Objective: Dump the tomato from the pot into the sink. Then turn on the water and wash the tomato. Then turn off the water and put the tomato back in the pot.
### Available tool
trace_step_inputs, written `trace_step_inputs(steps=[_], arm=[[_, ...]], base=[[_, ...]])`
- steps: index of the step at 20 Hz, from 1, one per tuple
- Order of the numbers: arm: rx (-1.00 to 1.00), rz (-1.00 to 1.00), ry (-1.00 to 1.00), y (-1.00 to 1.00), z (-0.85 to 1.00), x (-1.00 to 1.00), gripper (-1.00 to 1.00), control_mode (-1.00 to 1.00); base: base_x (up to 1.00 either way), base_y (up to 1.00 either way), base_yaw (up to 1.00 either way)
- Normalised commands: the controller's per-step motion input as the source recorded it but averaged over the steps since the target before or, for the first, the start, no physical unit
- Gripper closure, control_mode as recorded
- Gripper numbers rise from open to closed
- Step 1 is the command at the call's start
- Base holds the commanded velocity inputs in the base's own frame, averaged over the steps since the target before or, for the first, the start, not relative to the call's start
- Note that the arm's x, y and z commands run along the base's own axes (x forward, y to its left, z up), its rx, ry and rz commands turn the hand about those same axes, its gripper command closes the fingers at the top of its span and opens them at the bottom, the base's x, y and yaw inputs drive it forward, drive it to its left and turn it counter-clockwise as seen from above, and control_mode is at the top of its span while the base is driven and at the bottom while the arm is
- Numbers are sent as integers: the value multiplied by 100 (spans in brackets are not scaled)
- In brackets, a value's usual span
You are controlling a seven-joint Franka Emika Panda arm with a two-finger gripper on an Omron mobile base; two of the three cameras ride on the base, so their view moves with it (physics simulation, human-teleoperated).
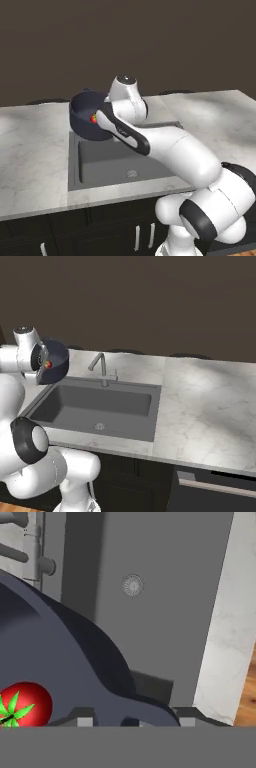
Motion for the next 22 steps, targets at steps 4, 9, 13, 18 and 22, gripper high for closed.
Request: trace_step_inputs(steps=[4, 9, 13, 18, 22], arm=[[26, 0, 0, 0, 17, 43, 100, -100], [25, 0, 0, 0, 19, 48, 100, -100], [24, 0, 0, 0, 25, 7, 100, -100], [22, 0, 0, 0, 13, 0, 100, -100], [21, -2, 0, 0, 3, 16, 100, -100]], base=[[0, 0, 0], [0, 0, 0], [0, 0, 0], [0, 0, 0], [0, 0, 0]])
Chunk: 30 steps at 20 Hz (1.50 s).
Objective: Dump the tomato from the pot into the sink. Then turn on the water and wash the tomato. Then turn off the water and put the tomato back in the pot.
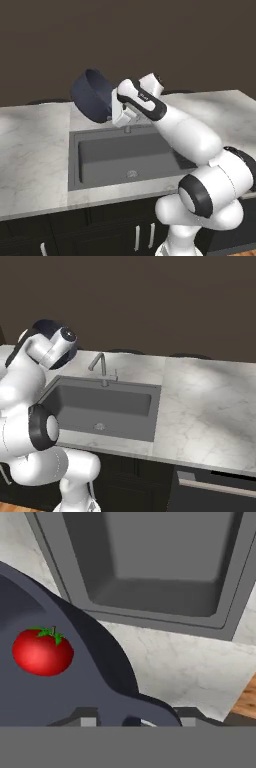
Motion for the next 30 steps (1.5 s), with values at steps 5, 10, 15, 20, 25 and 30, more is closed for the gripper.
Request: trace_step_inputs(steps=[5, 10, 15, 20, 25, 30], arm=[[19, -4, 3, 0, 0, 35, 100, -100], [18, -4, 2, 0, 1, 26, 100, -100], [18, -3, 1, 0, 12, 4, 100, -100], [15, -6, 0, 0, 36, -2, 100, -100], [12, -11, 1, 5, 49, -3, 100, -100], [10, -17, 14, 7, 49, 0, 100, -100]], base=[[0, 0, 0], [0, 0, 0], [0, 0, 0], [0, 0, 0], [0, 0, 0], [0, 0, 0]])
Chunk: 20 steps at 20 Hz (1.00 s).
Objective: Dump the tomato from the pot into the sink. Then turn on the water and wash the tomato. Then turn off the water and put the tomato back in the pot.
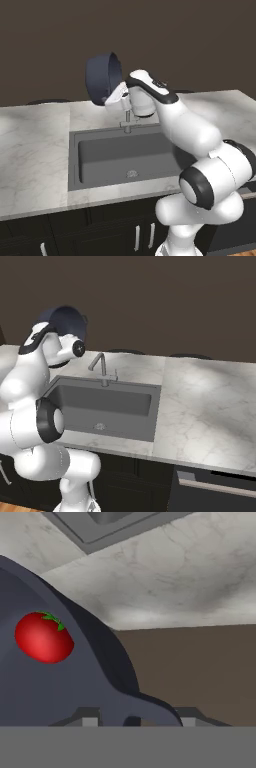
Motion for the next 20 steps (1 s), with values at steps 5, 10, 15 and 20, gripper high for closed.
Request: trace_step_inputs(steps=[5, 10, 15, 20], arm=[[8, -16, 25, 11, 32, 12, 100, -100], [7, -8, 29, 12, 13, 12, 100, -100], [10, 0, 22, 16, 6, 5, 100, -100], [17, 0, 21, 7, 15, 1, 100, -100]], base=[[0, 0, 0], [0, 0, 0], [0, 0, 0], [0, 0, 0]])
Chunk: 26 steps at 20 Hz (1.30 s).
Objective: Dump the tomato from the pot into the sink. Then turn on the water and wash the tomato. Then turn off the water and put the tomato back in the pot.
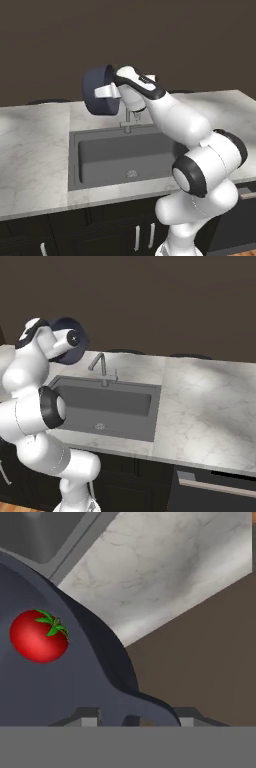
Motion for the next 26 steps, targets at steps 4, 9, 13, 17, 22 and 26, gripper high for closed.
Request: trace_step_inputs(steps=[4, 9, 13, 17, 22, 26], arm=[[20, 0, 26, 3, 7, 16, 100, -100], [21, 0, 23, 1, 6, 11, 100, -100], [18, 0, 14, 1, 21, 0, 100, -100], [15, 0, 5, 2, 33, 0, 100, -100], [12, 0, 4, 2, 34, 2, 100, -100], [9, -2, 7, 0, 29, 15, 100, -100]], base=[[0, 0, 0], [0, 0, 0], [0, 0, 0], [0, 0, 0], [0, 0, 0], [0, 0, 0]])
